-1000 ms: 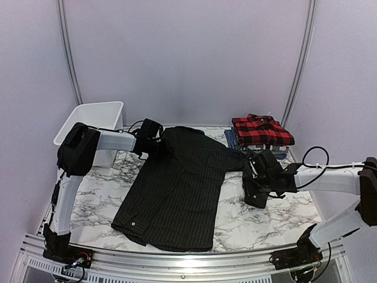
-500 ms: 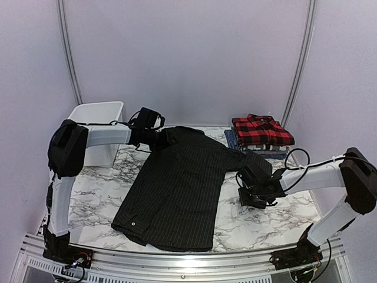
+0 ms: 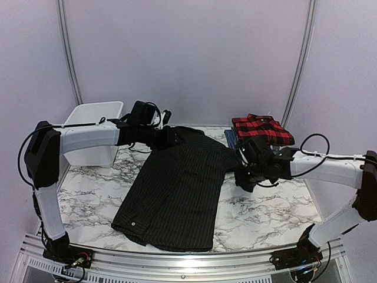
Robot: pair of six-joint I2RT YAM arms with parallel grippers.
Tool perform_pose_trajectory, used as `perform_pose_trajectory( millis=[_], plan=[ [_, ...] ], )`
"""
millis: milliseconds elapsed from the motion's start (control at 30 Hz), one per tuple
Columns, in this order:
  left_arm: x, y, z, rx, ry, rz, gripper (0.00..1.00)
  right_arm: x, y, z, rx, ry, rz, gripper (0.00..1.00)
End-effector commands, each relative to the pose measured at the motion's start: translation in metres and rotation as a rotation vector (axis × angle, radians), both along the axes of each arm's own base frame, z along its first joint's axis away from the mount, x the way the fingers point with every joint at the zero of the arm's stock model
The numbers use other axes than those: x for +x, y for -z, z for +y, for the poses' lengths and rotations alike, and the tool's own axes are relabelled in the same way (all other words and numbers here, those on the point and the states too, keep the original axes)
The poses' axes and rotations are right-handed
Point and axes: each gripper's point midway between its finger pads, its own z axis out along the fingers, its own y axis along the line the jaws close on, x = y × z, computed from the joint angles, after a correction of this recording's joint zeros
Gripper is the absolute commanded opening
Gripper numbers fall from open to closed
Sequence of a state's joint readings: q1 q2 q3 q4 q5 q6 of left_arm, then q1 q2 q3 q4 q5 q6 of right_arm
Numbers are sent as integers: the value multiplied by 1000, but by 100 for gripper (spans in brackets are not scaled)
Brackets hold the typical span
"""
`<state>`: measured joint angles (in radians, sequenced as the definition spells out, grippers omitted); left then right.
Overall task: Fold and stack the long sleeve shirts
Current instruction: Pick up the sleeve from the center of the board, then pass from the right arm to the left
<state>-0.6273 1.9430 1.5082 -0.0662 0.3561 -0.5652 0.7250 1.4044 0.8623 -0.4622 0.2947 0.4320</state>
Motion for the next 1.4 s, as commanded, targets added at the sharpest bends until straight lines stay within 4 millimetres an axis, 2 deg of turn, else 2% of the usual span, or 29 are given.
perform_pose_trajectory(
  millis=[0, 100, 233, 333, 467, 700, 1100, 1167, 1233, 1300, 1367],
  plan=[
    [-53, -17, -20, -3, 142, -29, 54, 4, -56, 54, 228, -138, -11, 0],
    [-86, -25, -35, -6, 207, -65, 57, 6, -79, 93, 418, -218, -11, 0],
    [-115, -32, -41, -23, 246, -108, 60, 15, -97, 130, 574, -276, 6, 0],
    [-123, -35, -41, -31, 239, -148, 64, 21, -108, 153, 663, -303, 9, 0],
    [-124, -24, -39, 3, 216, -159, 66, 25, -113, 177, 754, -324, 35, 0],
    [-120, -6, -43, 87, 158, -180, 69, 29, -126, 192, 867, -320, 30, 0],
    [-110, 6, -48, 212, 102, -211, 72, 33, -129, 204, 916, -318, 32, 0],
    [-103, 8, -46, 234, 73, -219, 69, 34, -129, 205, 917, -319, 32, 0],
    [-99, 6, -46, 240, 55, -229, 63, 33, -130, 204, 915, -320, 28, 0],
    [-97, 4, -47, 241, 51, -237, 48, 34, -133, 202, 904, -320, 13, 0],
    [-95, 1, -46, 248, 47, -246, 29, 36, -139, 198, 884, -317, -14, 6]
  ],
)
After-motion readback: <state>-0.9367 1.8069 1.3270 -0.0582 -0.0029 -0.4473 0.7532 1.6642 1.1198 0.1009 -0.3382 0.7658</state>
